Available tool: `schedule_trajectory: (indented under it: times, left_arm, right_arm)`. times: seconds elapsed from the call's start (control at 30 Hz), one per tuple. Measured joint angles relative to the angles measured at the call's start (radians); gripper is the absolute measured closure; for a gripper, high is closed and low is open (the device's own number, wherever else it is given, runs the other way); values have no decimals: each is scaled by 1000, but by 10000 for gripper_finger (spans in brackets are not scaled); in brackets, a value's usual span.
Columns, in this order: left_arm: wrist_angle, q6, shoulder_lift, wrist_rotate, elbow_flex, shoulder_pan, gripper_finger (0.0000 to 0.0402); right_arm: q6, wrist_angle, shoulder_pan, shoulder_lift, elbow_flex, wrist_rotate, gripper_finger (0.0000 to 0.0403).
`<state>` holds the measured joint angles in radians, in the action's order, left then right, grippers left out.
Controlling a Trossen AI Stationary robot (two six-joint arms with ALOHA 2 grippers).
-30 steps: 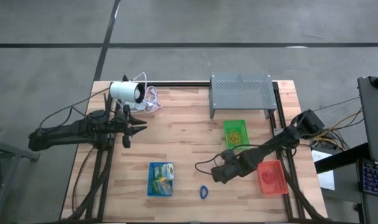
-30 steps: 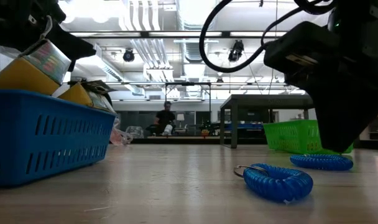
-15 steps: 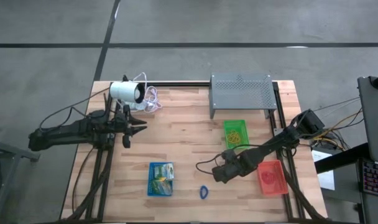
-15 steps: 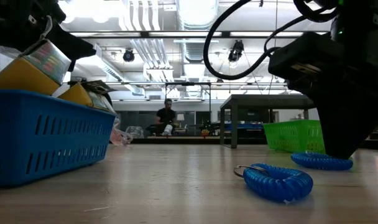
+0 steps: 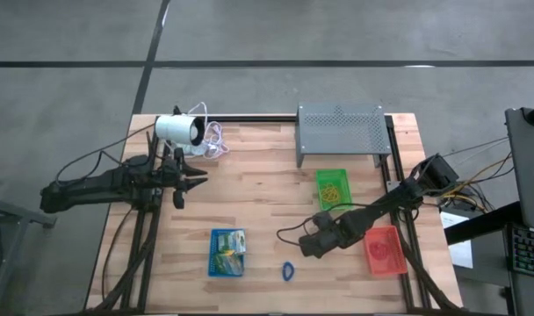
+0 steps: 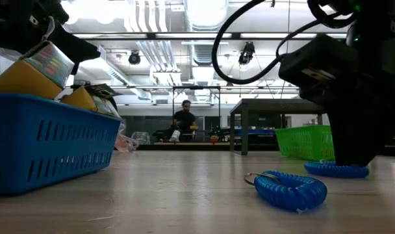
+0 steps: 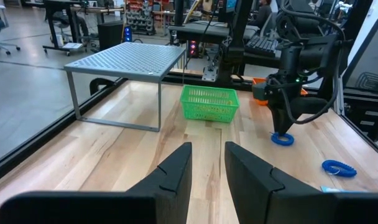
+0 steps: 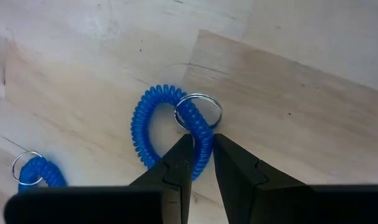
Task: Pick & Place Office Desk Supplies
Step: Put the blue spring keychain into the orange bin
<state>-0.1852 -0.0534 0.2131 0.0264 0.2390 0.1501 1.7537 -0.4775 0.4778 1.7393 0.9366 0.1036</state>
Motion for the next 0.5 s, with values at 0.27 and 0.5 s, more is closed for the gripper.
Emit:
schedule_trajectory:
  times: [0.27, 0.5]
  left_arm:
    - [0, 0, 0, 0, 0, 0, 303]
    - [0, 4, 0, 0, 0, 0, 303]
  right_arm:
    - [-6, -13, -2, -2, -6, -26, 344]
    - [-10, -15, -2, -3, -7, -45, 387]
